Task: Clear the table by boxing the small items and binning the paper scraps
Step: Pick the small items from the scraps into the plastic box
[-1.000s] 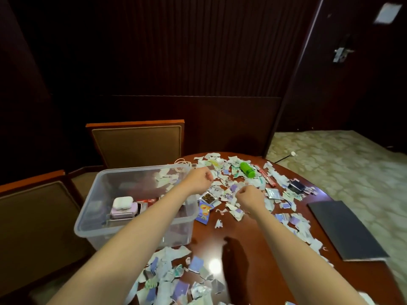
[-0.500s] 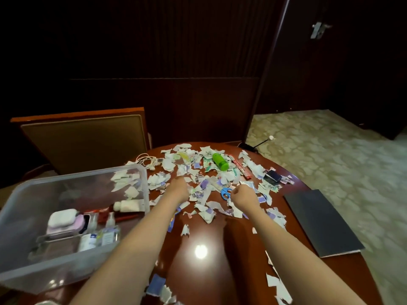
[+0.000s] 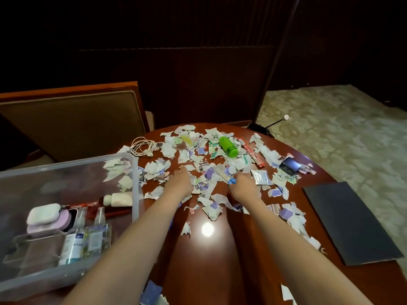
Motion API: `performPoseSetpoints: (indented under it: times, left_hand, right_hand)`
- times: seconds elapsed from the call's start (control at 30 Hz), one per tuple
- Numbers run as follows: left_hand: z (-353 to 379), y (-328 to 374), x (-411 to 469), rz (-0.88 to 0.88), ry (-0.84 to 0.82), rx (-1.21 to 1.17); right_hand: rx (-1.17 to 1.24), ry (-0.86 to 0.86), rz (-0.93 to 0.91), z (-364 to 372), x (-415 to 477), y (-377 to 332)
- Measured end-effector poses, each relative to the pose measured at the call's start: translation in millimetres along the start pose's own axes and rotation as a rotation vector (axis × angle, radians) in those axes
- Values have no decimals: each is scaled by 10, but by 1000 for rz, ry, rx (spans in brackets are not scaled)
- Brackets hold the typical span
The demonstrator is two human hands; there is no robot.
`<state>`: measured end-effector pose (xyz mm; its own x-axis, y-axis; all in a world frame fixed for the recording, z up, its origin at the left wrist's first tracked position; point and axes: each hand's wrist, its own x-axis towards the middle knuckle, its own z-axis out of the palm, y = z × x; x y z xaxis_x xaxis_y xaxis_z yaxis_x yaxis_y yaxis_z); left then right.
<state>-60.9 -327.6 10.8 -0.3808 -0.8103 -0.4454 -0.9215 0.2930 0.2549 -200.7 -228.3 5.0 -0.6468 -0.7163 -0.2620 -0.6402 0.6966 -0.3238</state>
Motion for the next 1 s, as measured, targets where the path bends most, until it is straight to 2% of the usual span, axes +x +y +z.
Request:
performPoseSetpoints:
  times: [0.2,0.43,0.6,0.83,0.93,1.0]
  left_hand:
    - [138,-109,109,-26,68,224]
    - [95,-132,161,-182,21,80]
    - [47,-92,88,-101,16,182]
    - [-68,-61,-172,48,84,313]
    - [-194,-52,-272,57,104,260]
    - [-275,-58,-350,98,94,135]
  right_hand:
    - [-87,-46,3,105,76,6]
    - [-191,-21,11,60,115,38]
    - [-327,-70,30,32,120,-32]
    - [-348,-137,140,-14,45,-114]
    - [-383,-119,123,-97,-64,-198]
    - [-410,-80,108,-172,-142,-282]
